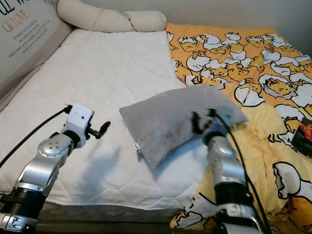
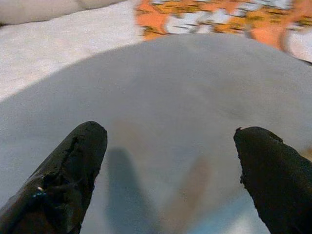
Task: Clean up the room
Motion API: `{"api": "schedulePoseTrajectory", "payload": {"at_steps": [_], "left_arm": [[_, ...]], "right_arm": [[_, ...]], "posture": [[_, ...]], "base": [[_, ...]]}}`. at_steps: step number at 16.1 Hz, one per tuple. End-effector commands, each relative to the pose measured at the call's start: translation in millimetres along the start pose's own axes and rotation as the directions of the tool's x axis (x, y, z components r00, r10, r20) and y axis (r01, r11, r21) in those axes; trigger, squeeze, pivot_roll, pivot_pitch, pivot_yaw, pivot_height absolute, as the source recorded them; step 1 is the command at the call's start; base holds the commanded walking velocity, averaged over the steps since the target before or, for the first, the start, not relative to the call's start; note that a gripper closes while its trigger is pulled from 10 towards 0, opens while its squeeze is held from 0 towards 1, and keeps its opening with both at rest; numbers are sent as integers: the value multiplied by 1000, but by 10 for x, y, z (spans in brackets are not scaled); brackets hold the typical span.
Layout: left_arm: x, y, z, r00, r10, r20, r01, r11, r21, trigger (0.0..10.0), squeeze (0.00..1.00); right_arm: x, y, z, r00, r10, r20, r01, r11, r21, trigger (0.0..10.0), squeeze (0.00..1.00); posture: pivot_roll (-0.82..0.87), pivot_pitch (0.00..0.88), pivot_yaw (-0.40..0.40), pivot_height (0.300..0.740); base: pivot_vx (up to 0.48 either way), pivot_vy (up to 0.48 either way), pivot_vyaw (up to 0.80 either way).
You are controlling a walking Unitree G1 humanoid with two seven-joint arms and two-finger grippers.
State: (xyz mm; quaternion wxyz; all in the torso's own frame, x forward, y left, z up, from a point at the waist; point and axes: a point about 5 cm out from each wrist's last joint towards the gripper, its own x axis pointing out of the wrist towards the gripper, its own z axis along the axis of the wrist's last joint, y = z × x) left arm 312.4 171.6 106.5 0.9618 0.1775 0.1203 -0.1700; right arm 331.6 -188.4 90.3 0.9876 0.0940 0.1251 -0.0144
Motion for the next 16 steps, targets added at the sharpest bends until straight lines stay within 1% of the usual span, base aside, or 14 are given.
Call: {"api": "schedulePoseTrajectory", "payload": {"at_steps": [1,2,4,5,6,7,8,9,11,12,13,14,15,16], "left_arm": [[-20,-44,27,999,-34,20,34,999,5,10000,0],[-38,-54,19,999,-48,17,48,999,10,10000,0],[-59,-54,-1,998,-64,7,64,998,20,10000,0],[-74,-49,-7,997,-73,3,73,997,27,10000,0],[-111,-39,-14,996,-93,-4,93,995,41,10000,0],[-145,-33,-23,994,-108,-13,109,993,52,10000,0],[-161,-34,-29,993,-117,-17,117,991,56,10000,0],[-219,-37,-59,989,-145,-36,147,986,80,10000,0],[-280,-39,-83,985,-163,-48,167,983,78,10000,0],[-328,-53,-98,980,-192,-57,197,977,78,10000,0],[-418,-89,-125,963,-259,-70,264,960,88,10000,0],[-439,-96,-133,959,-273,-74,279,957,85,10000,0],[-489,-104,-155,949,-302,-84,309,948,80,10000,0],[-528,-105,-181,942,-321,-95,328,941,76,10000,0]], "right_arm": [[69,162,57,997,83,-3,-83,996,-19,10000,1000],[152,320,88,989,148,-13,-148,988,-32,10000,1000],[270,510,116,975,218,-46,-221,974,-59,10000,1000],[316,578,98,970,225,-90,-234,966,-112,10000,1000],[358,653,0,952,220,-214,-264,942,-209,10000,1000],[359,621,-116,936,154,-315,-261,906,-332,10000,4],[355,580,-164,930,112,-351,-250,891,-379,10000,0],[337,438,-250,916,-13,-400,-178,882,-436,10000,0],[322,371,-293,906,-61,-418,-157,869,-469,10000,0],[298,331,-350,893,-81,-443,-157,866,-474,7961,0],[254,266,-447,872,-102,-478,-166,858,-487,2431,0],[244,249,-469,868,-108,-485,-167,856,-489,0,0],[215,191,-519,855,-144,-498,-137,864,-484,0,0],[188,151,-569,845,-149,-513,-117,885,-450,0,0]], "posture": [[-23,0,-14,740],[-20,0,-14,740],[-17,0,-14,740],[-7,0,-11,740],[6,0,-3,740],[9,0,0,740],[11,0,0,740],[22,0,-4,740],[31,0,-11,740],[37,0,-19,740],[42,0,-24,740],[43,0,-27,740],[45,0,-29,740],[43,0,-25,740]], "base": [[0,0,0],[0,0,0],[0,0,0],[0,0,0],[0,0,0],[0,0,0],[0,0,0],[0,0,0],[0,0,0],[0,0,0],[0,0,0],[0,0,0],[0,0,0],[0,0,0]]}}
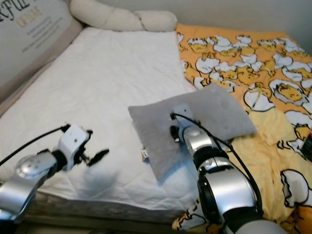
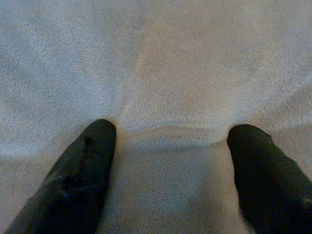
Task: Clean up the room
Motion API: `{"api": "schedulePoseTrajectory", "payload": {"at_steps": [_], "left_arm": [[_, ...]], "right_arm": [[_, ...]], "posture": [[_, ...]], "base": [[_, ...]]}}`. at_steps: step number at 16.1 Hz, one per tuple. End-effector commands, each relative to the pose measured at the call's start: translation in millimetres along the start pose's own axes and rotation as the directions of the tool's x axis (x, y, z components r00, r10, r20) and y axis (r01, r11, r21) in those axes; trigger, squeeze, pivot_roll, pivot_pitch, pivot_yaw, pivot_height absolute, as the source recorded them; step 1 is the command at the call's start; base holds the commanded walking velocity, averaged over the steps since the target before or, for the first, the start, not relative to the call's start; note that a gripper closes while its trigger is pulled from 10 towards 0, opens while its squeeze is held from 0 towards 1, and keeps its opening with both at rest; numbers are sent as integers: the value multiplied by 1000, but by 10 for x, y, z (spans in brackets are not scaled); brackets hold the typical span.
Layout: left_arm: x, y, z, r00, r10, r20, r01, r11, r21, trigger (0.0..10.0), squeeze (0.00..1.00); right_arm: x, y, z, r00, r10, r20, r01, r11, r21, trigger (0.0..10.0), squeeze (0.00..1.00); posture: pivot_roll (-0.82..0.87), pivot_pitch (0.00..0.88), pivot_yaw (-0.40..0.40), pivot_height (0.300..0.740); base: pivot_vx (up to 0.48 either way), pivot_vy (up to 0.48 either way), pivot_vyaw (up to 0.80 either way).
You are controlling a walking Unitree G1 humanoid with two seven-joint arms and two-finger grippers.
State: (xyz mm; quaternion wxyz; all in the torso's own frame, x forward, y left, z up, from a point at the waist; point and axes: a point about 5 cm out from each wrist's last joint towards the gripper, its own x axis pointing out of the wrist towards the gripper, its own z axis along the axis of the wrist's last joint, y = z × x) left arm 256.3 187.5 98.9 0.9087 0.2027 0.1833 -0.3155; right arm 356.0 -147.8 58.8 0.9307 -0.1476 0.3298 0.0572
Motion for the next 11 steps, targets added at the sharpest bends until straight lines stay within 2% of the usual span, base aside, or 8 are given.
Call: {"api": "schedulePoseTrajectory", "payload": {"at_steps": [1,5,11], "left_arm": [[-18,-19,24,1000,-23,0,23,1000,9,10000,0],[-68,-78,5,995,-101,-18,102,995,11,10000,0],[-78,-53,-10,996,-86,-30,86,996,2,10000,0]], "right_arm": [[4,-42,-379,989,-11,-151,15,999,30,0,0],[5,-34,-439,988,-12,-153,21,998,52,0,0],[11,39,-407,991,30,-128,-26,999,30,0,0]], "posture": [[36,0,-18,740],[26,0,-3,740],[53,0,-21,740]], "base": [[0,0,0],[0,0,0],[0,0,0]]}}
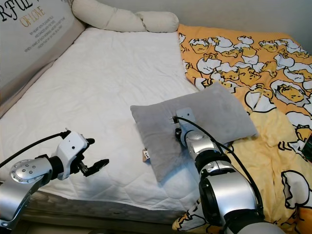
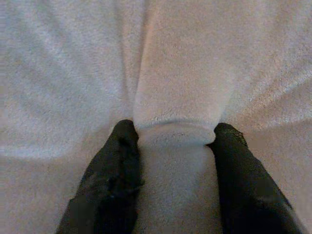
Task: Clean up the room
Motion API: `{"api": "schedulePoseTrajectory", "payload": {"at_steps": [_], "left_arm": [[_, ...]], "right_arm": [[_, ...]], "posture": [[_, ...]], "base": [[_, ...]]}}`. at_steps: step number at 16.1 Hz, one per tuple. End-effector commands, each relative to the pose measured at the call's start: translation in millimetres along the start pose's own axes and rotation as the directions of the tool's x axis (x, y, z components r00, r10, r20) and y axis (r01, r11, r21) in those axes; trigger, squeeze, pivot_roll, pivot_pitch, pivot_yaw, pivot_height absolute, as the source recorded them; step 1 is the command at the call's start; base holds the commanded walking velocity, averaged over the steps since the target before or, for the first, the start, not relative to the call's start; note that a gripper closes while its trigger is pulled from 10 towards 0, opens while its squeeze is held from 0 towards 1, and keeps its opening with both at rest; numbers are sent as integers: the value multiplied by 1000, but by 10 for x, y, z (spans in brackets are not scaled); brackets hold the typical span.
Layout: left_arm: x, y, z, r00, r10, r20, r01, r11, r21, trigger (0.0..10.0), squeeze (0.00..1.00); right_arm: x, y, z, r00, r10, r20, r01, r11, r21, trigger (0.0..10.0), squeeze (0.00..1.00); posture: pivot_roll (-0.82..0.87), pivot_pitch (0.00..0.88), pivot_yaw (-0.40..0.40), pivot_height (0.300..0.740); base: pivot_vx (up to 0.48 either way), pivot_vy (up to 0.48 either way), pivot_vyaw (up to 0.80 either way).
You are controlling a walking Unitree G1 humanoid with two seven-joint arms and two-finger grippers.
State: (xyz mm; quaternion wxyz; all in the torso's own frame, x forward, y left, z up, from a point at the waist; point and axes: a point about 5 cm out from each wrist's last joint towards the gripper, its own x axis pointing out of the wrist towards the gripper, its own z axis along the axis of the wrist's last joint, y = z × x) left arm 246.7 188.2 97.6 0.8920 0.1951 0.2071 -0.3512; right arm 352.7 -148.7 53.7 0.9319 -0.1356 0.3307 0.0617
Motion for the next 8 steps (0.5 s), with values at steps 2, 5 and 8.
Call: {"api": "schedulePoseTrajectory", "payload": {"at_steps": [2,5,8], "left_arm": [[-18,9,23,1000,4,0,-4,1000,8,10000,0],[-14,43,21,1000,17,-1,-17,1000,3,10000,0],[-13,72,23,1000,23,-2,-23,1000,2,10000,0]], "right_arm": [[5,30,-362,991,3,-135,1,1000,30,0,0],[8,24,-337,993,-7,-116,10,1000,24,0,0],[8,1,-306,995,-6,-96,8,1000,17,0,0]], "posture": [[61,0,-21,740],[63,0,-20,740],[60,0,-15,740]], "base": [[0,0,0],[0,0,0],[0,0,0]]}}
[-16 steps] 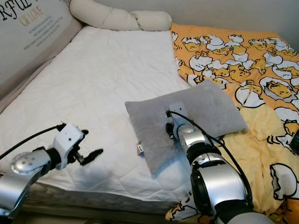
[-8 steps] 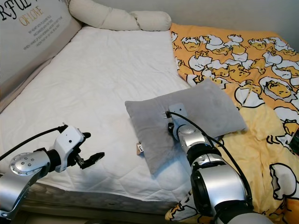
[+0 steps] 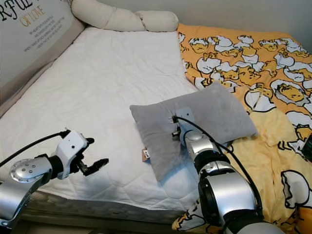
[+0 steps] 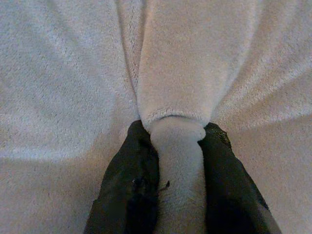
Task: Clean up the room
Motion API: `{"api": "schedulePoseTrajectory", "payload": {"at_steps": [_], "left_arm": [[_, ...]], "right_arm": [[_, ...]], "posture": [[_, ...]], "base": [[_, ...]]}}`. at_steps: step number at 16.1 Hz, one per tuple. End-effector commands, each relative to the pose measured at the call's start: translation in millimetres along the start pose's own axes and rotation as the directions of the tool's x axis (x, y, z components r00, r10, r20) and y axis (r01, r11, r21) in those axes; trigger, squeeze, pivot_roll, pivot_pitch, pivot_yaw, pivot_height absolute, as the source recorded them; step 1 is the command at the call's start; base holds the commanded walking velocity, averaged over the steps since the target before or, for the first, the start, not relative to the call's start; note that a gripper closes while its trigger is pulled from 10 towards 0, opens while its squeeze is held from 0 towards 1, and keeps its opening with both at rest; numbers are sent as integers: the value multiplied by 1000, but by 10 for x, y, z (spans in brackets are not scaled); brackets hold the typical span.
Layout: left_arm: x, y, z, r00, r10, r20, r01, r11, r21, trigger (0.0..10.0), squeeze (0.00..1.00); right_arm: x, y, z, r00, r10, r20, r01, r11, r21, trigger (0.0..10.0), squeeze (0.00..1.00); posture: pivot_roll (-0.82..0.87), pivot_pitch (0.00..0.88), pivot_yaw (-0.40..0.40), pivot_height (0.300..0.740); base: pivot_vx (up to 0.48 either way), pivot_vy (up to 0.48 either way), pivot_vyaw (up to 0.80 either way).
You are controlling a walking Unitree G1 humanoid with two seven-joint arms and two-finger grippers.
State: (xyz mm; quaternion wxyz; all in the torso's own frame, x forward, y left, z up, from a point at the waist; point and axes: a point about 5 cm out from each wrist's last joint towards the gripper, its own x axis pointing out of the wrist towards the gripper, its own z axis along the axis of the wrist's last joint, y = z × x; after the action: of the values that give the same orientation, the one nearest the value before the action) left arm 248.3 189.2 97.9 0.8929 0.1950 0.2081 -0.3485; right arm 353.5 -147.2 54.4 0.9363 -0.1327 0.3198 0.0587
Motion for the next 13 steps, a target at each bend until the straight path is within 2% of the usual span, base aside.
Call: {"api": "schedulePoseTrajectory", "payload": {"at_steps": [1,4,5,6,8,11,13], "left_arm": [[-15,67,17,1000,22,-1,-22,1000,6,10000,0],[-13,160,46,996,93,15,-93,996,11,10000,0],[-26,265,44,983,181,9,-181,983,17,10000,0],[-38,323,44,974,226,8,-227,974,16,10000,0],[-103,505,75,939,343,24,-343,939,-7,10000,0],[-165,631,109,903,428,43,-427,903,-45,10000,0],[-215,741,114,868,494,46,-491,869,-63,10000,0]], "right_arm": [[0,-26,-291,995,0,-101,1,1000,1,0,0],[1,-66,-156,999,-8,-44,7,1000,-8,0,0],[-3,-74,-23,1000,22,7,-22,1000,-21,0,0],[-7,-74,55,999,43,34,-41,999,-33,0,0],[-40,-64,331,981,145,131,-127,982,-138,0,0],[-99,-31,575,937,277,213,-231,948,-219,0,0],[-201,-13,839,854,433,290,-349,889,-297,0,0]], "posture": [[57,0,-13,740],[58,0,-13,740],[59,0,-14,740],[60,0,-15,740],[64,0,-26,740],[58,0,-26,740],[53,0,-25,740]], "base": [[0,0,0],[0,0,0],[0,0,0],[0,0,0],[0,0,0],[0,0,0],[0,0,0]]}}
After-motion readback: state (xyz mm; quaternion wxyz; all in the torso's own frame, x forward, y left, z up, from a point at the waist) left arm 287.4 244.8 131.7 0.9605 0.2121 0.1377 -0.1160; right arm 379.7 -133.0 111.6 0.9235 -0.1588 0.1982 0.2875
